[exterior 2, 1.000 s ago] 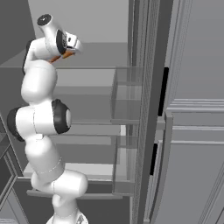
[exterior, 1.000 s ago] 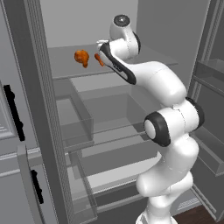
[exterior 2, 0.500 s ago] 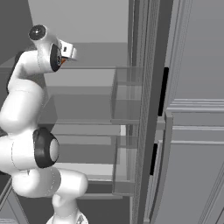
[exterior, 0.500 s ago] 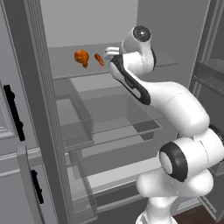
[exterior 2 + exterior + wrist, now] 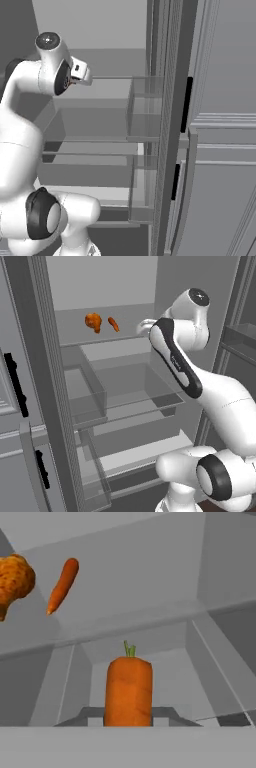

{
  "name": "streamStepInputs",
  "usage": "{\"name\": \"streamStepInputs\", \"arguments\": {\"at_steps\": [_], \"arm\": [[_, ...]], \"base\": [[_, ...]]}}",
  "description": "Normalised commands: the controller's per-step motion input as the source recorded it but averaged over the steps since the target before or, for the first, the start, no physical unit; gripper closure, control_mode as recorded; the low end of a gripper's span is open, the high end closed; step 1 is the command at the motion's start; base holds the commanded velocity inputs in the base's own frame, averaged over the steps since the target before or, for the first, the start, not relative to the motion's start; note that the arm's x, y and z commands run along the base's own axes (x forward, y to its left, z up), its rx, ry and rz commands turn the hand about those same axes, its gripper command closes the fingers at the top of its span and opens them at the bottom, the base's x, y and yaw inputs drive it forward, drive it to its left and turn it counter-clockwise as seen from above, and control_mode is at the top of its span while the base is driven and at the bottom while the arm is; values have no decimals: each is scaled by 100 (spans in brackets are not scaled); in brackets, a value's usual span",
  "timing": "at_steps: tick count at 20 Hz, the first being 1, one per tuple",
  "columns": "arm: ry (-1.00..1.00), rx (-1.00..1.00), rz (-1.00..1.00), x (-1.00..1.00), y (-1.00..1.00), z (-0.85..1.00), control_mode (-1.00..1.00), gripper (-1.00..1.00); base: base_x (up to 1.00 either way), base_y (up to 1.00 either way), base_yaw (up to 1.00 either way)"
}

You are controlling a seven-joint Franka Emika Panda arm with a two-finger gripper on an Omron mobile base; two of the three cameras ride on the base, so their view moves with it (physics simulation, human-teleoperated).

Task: Place one carrot and one chicken drumstick in each tupperware on the nearby counter, to pack two identical lunches.

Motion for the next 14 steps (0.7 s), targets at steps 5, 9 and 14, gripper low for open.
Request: {"name": "streamStepInputs", "arguments": {"at_steps": [5, 9, 14], "arm": [[44, -6, 0, -92, 1, -77, -100, 100], [42, -4, 0, -97, 0, -100, -100, 100], [35, 0, 0, -96, 0, -86, -100, 100]], "base": [[0, 0, 0], [0, 0, 0], [0, 0, 0]]}}
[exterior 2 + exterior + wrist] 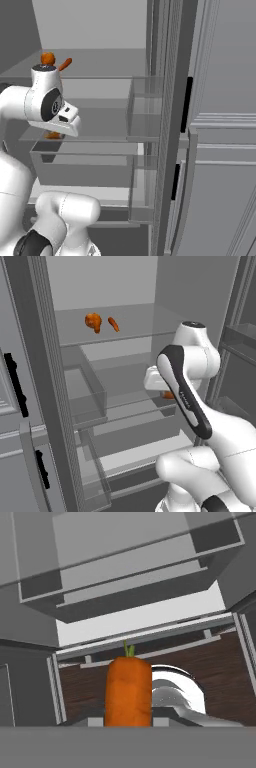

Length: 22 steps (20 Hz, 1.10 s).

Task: Place one carrot and one chicken drumstick in each tupperware on the nearby counter, to pack two identical lunches.

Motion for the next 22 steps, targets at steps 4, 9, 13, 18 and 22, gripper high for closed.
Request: {"name": "streamStepInputs", "arguments": {"at_steps": [4, 9, 13, 18, 22], "arm": [[14, 2, 0, -73, -1, -8, -100, 100], [6, 2, 0, -64, 0, -1, 100, 100], [0, 0, 0, 0, 0, 0, 100, 100], [0, 0, 0, 0, 0, 0, 100, 100], [0, 0, 0, 0, 0, 0, 100, 100]], "base": [[0, 0, 0], [-19, 0, 0], [-100, 0, 0], [-100, 6, 9], [-100, 41, 32]]}}
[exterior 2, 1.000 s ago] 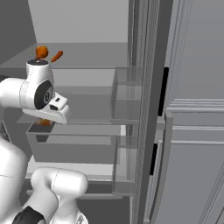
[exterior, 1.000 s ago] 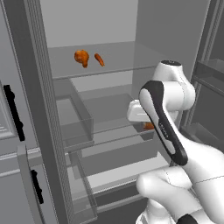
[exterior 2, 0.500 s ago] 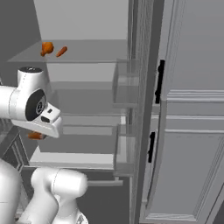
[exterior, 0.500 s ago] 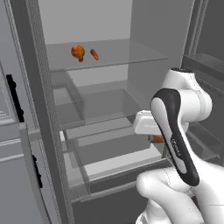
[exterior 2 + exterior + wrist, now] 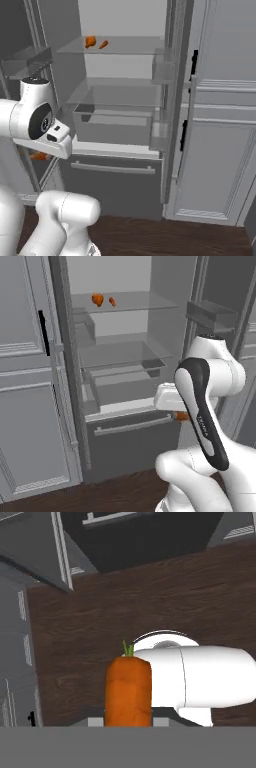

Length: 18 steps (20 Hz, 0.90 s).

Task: Place one carrot and one chicken drumstick in each tupperware on the nearby counter, to pack two identical lunches.

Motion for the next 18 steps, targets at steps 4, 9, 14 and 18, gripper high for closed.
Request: {"name": "streamStepInputs", "arguments": {"at_steps": [4, 9, 14, 18], "arm": [[0, 0, 0, 0, 0, 0, 100, 100], [0, 0, 0, 0, 0, 0, 100, 100], [0, 0, 0, 0, 0, 0, 100, 100], [0, 0, 0, 0, 0, 0, 100, 100]], "base": [[-100, 62, 44], [-87, 60, 46], [-10, 60, 47], [91, 31, 45]]}}
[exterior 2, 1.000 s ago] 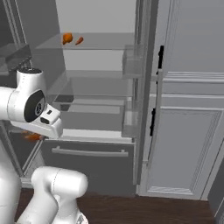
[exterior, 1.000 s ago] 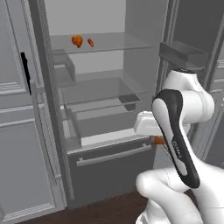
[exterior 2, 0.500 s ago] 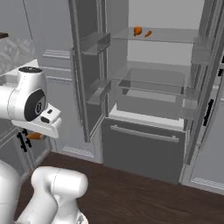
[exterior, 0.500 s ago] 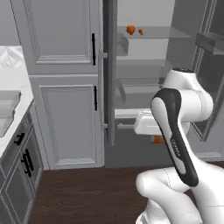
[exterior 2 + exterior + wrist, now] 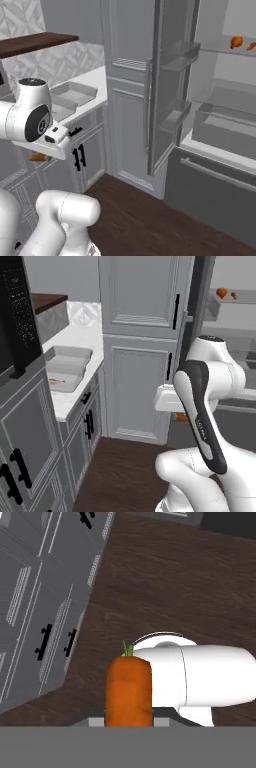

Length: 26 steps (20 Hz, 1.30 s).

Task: Place one carrot and one chicken drumstick in each tupperware on the nearby counter, to pack two identical lunches.

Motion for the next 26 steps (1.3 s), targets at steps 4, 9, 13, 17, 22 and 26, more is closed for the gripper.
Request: {"name": "streamStepInputs", "arguments": {"at_steps": [4, 9, 13, 17, 22, 26], "arm": [[0, 0, 0, 0, 0, 0, 100, 100], [0, 0, 0, 0, 0, 0, 100, 100], [0, 0, 0, 0, 0, 0, 100, 100], [0, 0, 0, 0, 0, 0, 100, 100], [0, 0, 0, 0, 0, 0, 100, 100], [0, 0, 0, 0, 0, 0, 100, 100]], "base": [[91, 22, 40], [94, 21, 39], [84, 0, 32], [56, 0, 27], [42, 0, 15], [46, 3, 0]]}}
